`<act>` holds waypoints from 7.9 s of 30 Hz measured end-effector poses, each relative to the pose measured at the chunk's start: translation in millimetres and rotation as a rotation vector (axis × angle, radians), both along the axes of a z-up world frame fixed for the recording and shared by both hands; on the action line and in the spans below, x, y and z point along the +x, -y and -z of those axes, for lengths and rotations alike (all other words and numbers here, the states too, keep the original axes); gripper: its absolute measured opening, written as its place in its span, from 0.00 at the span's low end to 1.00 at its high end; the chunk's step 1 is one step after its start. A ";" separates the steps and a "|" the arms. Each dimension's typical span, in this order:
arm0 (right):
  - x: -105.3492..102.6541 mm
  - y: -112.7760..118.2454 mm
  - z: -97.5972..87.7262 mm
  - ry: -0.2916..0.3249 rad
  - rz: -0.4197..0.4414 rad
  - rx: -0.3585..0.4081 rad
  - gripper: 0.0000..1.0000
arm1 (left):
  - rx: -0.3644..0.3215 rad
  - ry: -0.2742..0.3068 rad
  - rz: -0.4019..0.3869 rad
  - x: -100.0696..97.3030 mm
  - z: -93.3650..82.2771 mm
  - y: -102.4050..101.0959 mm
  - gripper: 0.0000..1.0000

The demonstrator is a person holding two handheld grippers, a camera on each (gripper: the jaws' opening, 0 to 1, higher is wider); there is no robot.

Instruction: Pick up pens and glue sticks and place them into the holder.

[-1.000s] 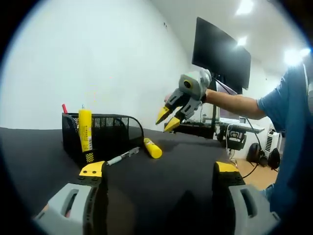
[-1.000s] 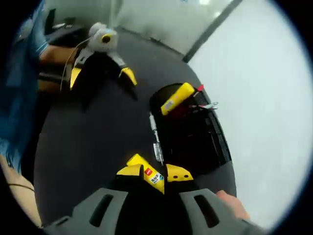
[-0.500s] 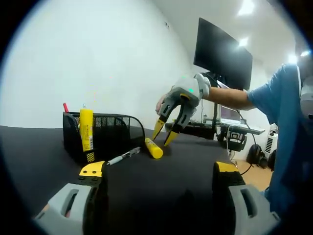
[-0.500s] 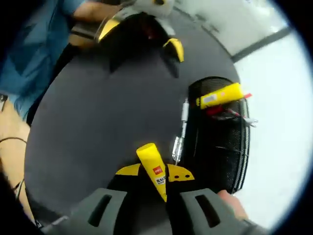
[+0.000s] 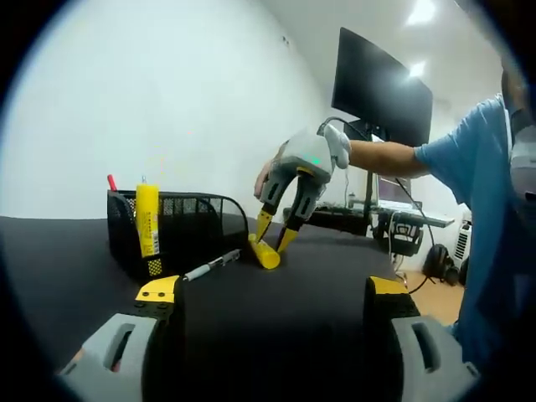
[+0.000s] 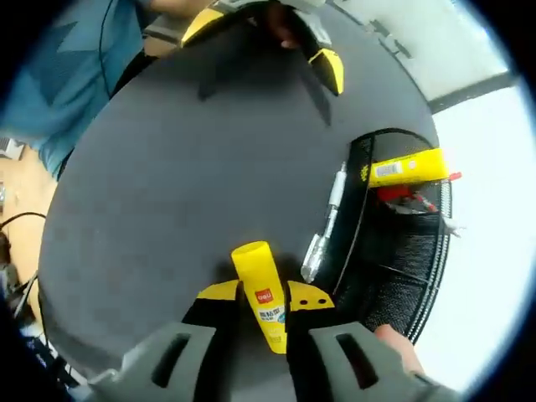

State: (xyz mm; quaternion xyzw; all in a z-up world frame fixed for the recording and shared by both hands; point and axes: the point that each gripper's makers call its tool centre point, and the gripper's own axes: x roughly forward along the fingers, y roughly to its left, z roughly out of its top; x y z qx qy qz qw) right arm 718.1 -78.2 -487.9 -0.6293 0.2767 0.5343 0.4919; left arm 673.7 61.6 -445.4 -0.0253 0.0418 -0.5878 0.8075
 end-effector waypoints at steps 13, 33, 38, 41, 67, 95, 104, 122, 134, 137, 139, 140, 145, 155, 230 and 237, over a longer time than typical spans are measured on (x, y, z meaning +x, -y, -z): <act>6.8 -4.3 15.4 -0.059 -0.015 -0.057 0.18 | -0.002 -0.005 -0.003 -0.5 -0.5 -0.3 0.84; -15.5 0.8 -49.1 -0.095 0.225 0.301 0.17 | -0.014 -0.014 -0.007 1.2 -1.9 -1.7 0.84; -19.3 7.5 -69.8 -0.087 0.309 0.410 0.17 | -0.020 -0.018 -0.009 1.8 -2.4 -2.2 0.83; -21.2 8.6 -82.6 -0.079 0.343 0.466 0.17 | -0.020 -0.019 -0.007 1.7 -2.3 -2.1 0.83; 6.1 -48.8 -171.4 -0.068 0.483 1.028 0.17 | -0.038 -0.024 0.002 0.0 -2.6 -7.2 0.82; 50.7 -90.5 -152.6 -0.123 0.577 1.154 0.17 | -0.038 -0.017 0.011 -2.6 -5.6 -0.9 0.82; 60.3 -97.1 -145.4 -0.141 0.607 1.175 0.17 | -0.037 -0.015 0.015 -1.6 -5.4 -0.6 0.82; 79.6 -107.2 -123.4 -0.154 0.633 1.153 0.17 | -0.036 -0.010 0.020 -2.6 -5.3 0.2 0.82; 88.6 -111.3 -111.8 -0.161 0.650 1.141 0.17 | -0.036 -0.004 0.023 -8.1 -6.3 -0.6 0.82; 88.3 -112.7 -109.6 -0.170 0.652 1.143 0.17 | -0.036 -0.004 0.024 -9.7 -6.6 -0.7 0.82; 89.3 -112.7 -107.5 -0.169 0.653 1.140 0.17 | -0.037 -0.004 0.023 -10.2 -6.8 -0.8 0.82; 89.7 -112.6 -106.2 -0.171 0.654 1.137 0.17 | -0.039 -0.004 0.023 -10.6 -7.2 -1.0 0.82; 91.8 -112.1 -101.3 -0.178 0.662 1.134 0.17 | -0.041 -0.005 0.022 -11.3 -7.7 -1.1 0.82; 90.5 -115.1 -88.4 -0.185 0.666 1.105 0.17 | -0.042 -0.007 0.021 -10.6 -7.7 -1.1 0.82; -31.7 -1.3 -59.4 0.070 0.925 1.496 0.38 | -0.070 -0.094 -0.039 9.1 -8.0 -6.8 0.80; -35.2 6.8 -42.9 0.084 0.943 1.492 0.40 | -0.067 -0.108 -0.059 20.3 -6.2 -10.9 0.78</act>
